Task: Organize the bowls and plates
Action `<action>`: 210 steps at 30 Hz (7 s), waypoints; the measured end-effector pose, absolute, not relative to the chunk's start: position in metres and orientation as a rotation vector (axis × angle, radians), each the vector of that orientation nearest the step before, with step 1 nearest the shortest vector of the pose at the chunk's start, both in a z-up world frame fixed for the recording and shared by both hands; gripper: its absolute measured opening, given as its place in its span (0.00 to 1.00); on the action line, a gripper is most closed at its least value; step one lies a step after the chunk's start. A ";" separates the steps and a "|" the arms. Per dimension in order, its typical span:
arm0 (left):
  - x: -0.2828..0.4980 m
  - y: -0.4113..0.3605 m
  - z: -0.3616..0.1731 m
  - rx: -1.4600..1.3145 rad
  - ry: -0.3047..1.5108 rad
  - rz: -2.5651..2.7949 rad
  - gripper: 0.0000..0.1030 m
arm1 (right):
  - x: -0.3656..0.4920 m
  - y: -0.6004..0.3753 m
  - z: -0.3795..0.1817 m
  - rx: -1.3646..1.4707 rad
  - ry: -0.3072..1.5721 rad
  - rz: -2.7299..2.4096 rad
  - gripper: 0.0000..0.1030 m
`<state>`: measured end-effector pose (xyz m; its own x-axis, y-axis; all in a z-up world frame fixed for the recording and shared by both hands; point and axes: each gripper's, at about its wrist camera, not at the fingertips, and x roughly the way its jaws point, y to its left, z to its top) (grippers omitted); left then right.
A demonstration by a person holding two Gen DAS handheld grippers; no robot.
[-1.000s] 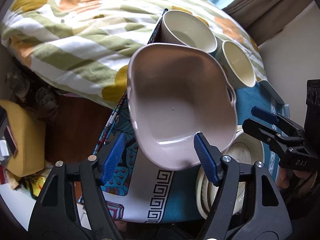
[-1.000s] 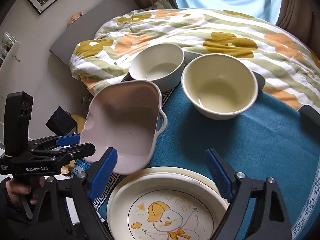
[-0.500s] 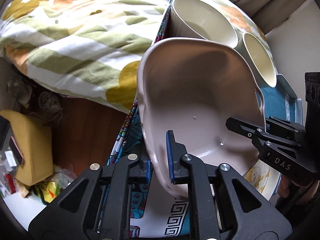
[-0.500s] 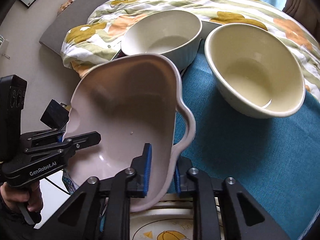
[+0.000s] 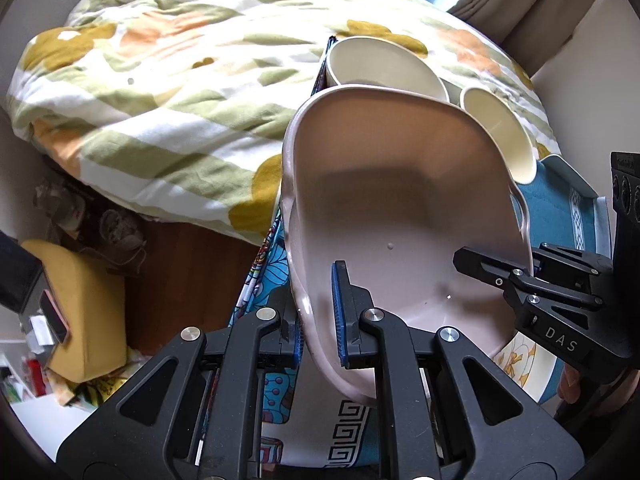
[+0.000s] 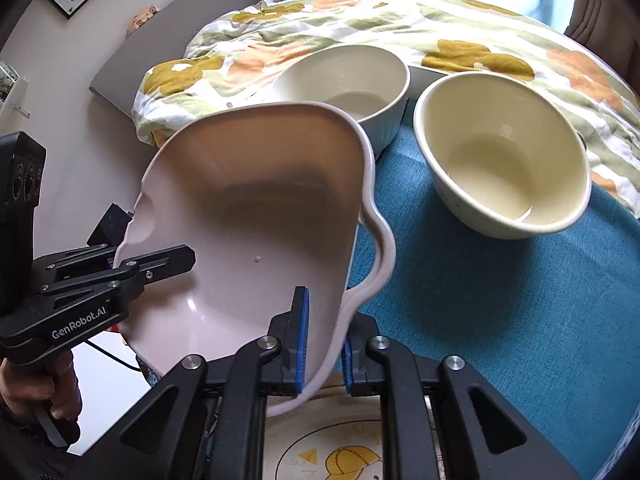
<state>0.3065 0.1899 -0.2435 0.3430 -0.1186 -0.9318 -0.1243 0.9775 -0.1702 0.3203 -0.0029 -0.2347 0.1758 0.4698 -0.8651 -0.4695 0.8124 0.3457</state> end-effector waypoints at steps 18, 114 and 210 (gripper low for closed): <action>0.228 -0.005 -0.158 -0.139 1.104 -0.095 0.10 | 0.230 -0.187 -0.152 0.068 1.064 0.559 0.13; 0.447 0.096 -0.281 -0.488 1.340 -0.221 0.29 | 0.431 -0.119 -0.234 0.255 1.292 0.381 0.55; 0.240 -0.262 -0.266 0.221 1.338 -0.269 0.17 | 0.188 -0.387 -0.223 0.316 1.284 0.217 0.17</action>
